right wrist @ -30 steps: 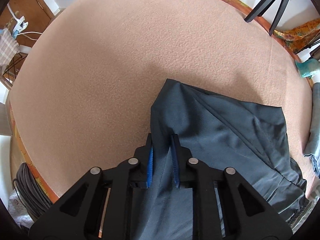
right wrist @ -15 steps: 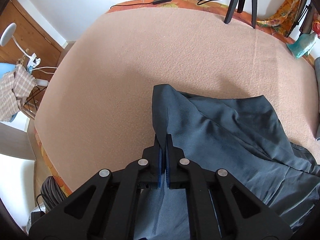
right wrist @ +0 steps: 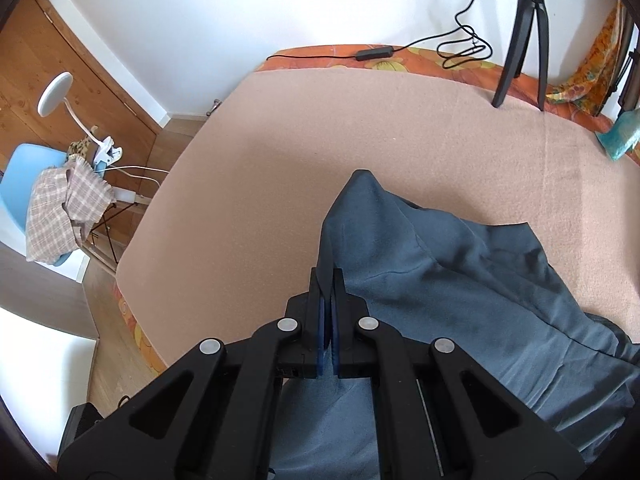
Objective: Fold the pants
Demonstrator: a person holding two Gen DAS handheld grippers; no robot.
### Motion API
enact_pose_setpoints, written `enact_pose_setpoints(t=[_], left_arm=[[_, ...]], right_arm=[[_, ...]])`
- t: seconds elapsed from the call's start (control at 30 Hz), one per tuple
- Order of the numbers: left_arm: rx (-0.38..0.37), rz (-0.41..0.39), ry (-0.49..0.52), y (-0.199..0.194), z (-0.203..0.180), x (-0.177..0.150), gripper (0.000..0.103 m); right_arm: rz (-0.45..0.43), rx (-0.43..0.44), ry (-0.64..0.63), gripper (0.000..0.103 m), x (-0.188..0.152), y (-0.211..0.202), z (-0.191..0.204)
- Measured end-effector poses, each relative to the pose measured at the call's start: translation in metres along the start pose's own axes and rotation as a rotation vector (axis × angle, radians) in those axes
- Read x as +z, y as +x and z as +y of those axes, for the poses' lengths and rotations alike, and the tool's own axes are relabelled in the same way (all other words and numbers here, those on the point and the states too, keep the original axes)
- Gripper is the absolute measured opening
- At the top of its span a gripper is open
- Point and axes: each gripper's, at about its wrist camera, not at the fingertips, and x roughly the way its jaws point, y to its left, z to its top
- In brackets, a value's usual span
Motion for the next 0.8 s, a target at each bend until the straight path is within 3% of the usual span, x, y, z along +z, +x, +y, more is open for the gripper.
enact_pose_setpoints(t=[0.17, 0.37, 0.53, 0.8], left_arm=[[0.061, -0.073, 0.007, -0.042, 0.02, 0.021, 0.003], [0.121, -0.08, 0.021, -0.057, 0.022, 0.012, 0.003], [0.086, -0.074, 0.072, -0.058, -0.002, 0.009, 0.003], [-0.016, -0.048, 0.229, -0.04, -0.082, 0.009, 0.003]], right_arm=[[-0.025, 0.081, -0.031, 0.003, 0.016, 0.002, 0.042], [-0.024, 0.116, -0.066, 0.003, 0.021, 0.015, 0.075], [-0.044, 0.151, -0.029, 0.003, 0.018, 0.001, 0.059], [-0.14, 0.176, 0.059, 0.003, 0.007, -0.067, -0.003]])
